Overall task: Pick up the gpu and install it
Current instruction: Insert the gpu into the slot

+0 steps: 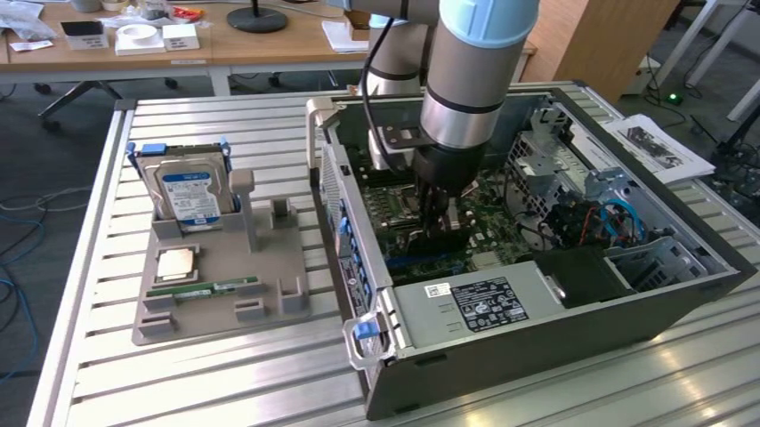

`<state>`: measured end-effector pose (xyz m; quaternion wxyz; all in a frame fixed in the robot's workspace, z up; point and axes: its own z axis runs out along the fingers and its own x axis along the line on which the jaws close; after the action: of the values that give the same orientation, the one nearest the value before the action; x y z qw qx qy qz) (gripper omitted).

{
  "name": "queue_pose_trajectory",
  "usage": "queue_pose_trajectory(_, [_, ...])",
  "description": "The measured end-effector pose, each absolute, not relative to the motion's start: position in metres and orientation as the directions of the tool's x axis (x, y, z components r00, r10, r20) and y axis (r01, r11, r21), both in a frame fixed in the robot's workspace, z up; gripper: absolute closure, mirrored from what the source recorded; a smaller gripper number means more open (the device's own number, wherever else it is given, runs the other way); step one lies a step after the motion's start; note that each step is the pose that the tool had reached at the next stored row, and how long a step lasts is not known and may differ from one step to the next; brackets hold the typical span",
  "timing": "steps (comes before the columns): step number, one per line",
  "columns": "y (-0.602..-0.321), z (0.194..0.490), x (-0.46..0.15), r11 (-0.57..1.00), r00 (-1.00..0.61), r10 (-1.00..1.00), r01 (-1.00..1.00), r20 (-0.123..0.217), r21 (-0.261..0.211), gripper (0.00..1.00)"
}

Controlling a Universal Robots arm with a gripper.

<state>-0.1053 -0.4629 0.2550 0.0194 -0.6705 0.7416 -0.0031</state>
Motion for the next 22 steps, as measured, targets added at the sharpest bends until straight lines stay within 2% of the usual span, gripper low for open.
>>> queue_pose_trajectory(22, [-0.4628, 0.2532, -0.1074, 0.111, -0.11, -0.994, -0.993, -0.025, -0.031, 0.73])
